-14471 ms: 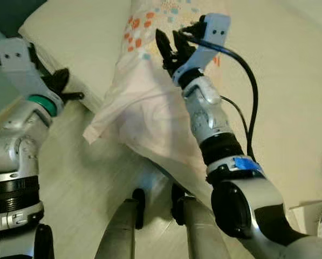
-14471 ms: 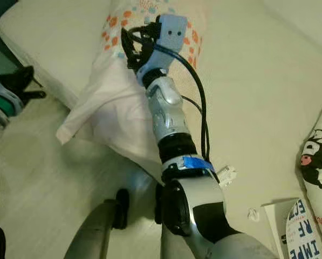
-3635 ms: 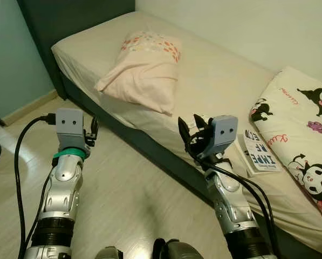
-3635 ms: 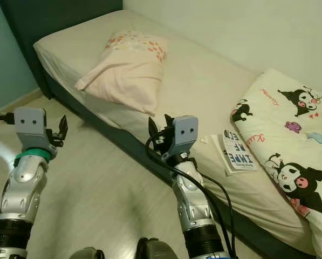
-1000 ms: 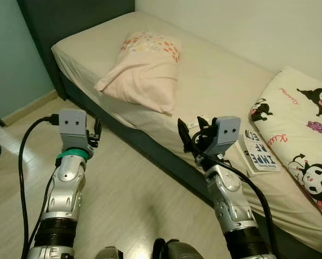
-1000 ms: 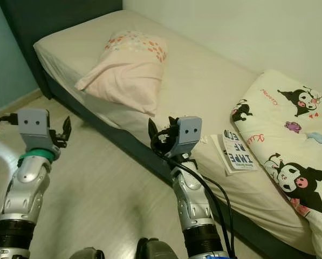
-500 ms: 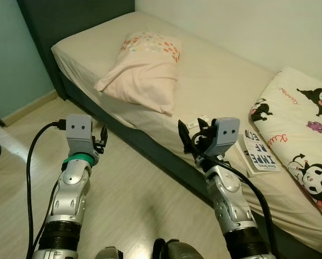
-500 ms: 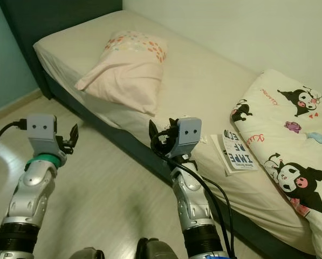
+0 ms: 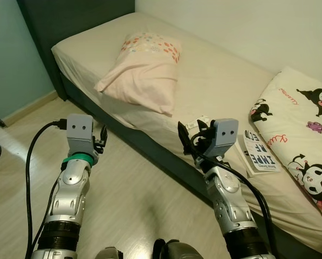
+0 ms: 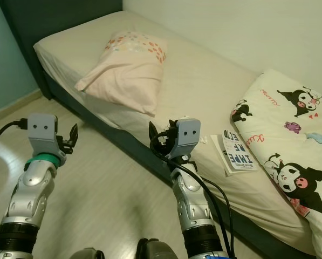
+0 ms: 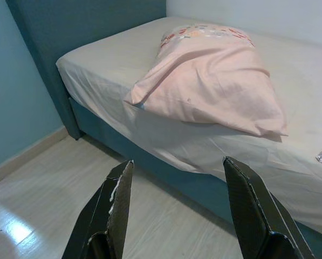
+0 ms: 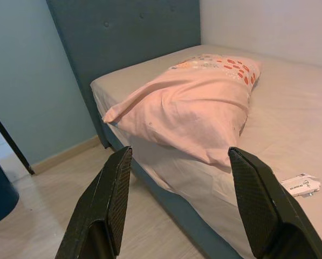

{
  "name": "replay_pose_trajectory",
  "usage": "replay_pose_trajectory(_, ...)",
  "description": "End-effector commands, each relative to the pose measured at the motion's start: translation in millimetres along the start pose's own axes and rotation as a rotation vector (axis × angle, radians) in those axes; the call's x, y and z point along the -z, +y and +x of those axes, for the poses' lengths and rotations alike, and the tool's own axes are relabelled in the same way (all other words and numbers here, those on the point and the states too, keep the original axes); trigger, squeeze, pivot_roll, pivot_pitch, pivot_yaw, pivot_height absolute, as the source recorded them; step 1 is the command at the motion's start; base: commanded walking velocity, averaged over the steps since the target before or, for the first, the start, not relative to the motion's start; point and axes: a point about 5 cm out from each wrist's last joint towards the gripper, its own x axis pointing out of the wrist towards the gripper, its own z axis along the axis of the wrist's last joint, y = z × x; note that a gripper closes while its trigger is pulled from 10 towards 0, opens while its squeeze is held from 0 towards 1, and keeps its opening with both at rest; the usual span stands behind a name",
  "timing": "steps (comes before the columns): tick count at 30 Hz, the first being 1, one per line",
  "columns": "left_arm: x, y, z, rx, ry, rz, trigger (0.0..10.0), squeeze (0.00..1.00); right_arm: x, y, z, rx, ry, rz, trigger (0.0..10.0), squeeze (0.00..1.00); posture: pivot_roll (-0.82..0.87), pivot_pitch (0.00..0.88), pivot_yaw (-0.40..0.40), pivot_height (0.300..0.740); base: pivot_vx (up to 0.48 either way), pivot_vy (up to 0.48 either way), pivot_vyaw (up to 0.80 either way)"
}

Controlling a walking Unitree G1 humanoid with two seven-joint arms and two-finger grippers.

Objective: Clean up the room

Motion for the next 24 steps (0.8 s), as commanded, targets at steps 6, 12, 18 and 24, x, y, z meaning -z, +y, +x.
replay_pose_trajectory(6, 8.7, -0.9, -2.4, 0.001, 0.029, 0.014, 10.0, 0.00, 4.2, -3.7, -3.1, 0.009, 0.013, -0.011, 10.0, 0.00, -0.02, 0.000, -0.039, 0.740, 0.000, 0.000, 0.00)
replay_pose_trajectory(12, 8.4, -0.4, -2.2, -0.001, 0.023, 0.017, 10.0, 0.00, 4.4, -3.7, -3.3, 0.007, 0.013, -0.014, 10.0, 0.00, -0.02, 0.000, -0.038, 0.740, 0.000, 0.000, 0.00)
replay_pose_trajectory(18, 8.7, 1.7, -2.4, -0.004, 0.019, 0.027, 10.0, 0.00, 5.6, -3.6, -3.9, 0.005, 0.016, -0.016, 10.0, 0.00, -0.01, 0.000, -0.037, 0.740, 0.000, 0.000, 0.00)
replay_pose_trajectory(24, 6.5, 6.7, -2.2, -0.004, 0.011, 0.037, 10.0, 0.00, 3.3, -1.1, -1.7, 0.003, 0.002, -0.025, 10.0, 0.00, -0.01, 0.000, -0.029, 0.740, 0.000, 0.000, 0.00)
